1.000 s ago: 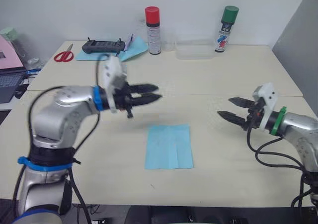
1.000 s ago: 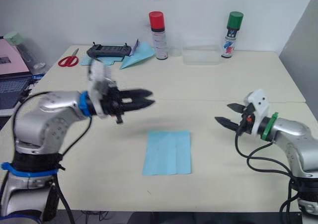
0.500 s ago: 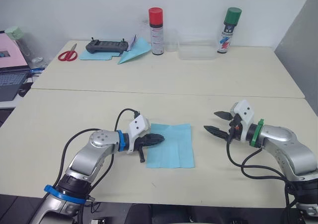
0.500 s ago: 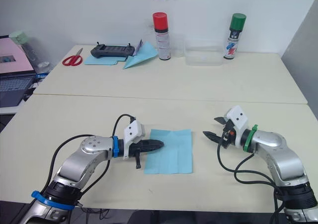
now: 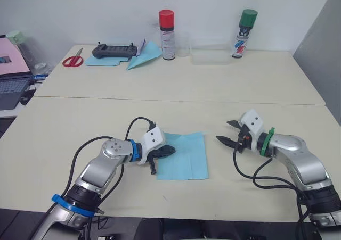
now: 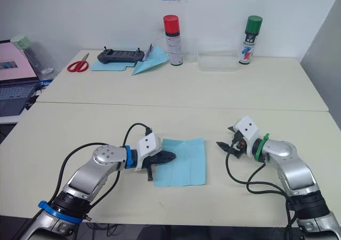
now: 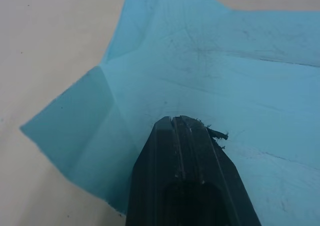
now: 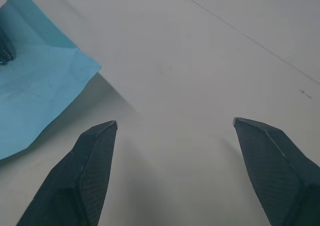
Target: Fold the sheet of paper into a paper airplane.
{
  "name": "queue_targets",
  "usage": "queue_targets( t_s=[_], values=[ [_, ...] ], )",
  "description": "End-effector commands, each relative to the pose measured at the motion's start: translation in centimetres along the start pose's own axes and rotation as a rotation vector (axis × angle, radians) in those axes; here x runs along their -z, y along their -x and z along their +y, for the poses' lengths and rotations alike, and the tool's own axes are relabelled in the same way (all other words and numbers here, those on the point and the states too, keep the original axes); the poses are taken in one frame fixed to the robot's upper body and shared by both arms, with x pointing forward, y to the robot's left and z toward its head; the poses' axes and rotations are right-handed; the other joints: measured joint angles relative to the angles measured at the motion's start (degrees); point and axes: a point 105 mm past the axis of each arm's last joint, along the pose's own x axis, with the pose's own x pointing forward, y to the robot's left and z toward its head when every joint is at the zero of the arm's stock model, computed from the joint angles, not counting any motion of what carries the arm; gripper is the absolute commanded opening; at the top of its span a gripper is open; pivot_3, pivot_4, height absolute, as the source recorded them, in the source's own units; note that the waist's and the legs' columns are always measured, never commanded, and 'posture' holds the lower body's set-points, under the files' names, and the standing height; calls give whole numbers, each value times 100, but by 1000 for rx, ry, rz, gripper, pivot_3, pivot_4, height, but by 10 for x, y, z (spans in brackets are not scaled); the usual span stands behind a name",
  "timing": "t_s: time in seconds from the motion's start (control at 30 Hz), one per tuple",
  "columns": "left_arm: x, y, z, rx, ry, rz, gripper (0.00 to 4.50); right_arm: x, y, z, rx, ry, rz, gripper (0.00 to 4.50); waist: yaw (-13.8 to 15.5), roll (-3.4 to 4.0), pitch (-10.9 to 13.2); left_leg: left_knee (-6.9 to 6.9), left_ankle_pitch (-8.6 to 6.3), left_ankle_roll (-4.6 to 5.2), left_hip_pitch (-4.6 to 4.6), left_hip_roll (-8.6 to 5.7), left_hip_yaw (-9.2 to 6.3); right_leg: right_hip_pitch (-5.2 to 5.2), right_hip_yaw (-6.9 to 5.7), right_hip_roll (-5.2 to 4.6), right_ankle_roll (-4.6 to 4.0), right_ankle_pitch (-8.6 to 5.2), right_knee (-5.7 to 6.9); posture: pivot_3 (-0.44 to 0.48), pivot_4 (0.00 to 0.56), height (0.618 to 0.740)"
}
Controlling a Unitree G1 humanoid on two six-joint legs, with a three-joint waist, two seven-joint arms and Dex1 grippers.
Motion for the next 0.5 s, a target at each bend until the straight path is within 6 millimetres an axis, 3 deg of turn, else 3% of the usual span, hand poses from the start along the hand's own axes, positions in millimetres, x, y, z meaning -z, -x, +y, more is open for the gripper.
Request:
queue_targets(
  t_s=[0.03,0.1,0.23,0.37,0.5],
  values=[
    [13,-2,-2,-3,39,38,0,-3,-4,8,-51,39,-15,3510,0,0,0,0,0,0,-1,0,0,0,0,0,0,0,-1,0,150,740],
    [14,-3,-2,-1,45,39,0,4,-7,12,-74,69,11,2998,5,0,0,0,0,0,-2,-1,0,0,0,-1,0,0,-1,0,150,740],
    [12,-3,0,-13,57,29,0,7,-14,17,-88,77,9,1469,6,0,0,0,0,0,0,-1,-1,2,0,-1,1,0,-2,0,150,740],
    [11,-3,0,-17,62,24,0,9,-21,34,-166,75,11,26,6,0,0,1,0,0,1,-1,-2,3,-1,-1,1,0,-2,0,150,740],
    [14,-1,-1,-11,62,38,0,8,-31,44,-187,52,-11,26,4,0,0,1,0,0,1,-2,-3,3,-1,-1,1,0,-2,0,150,740]
  ],
)
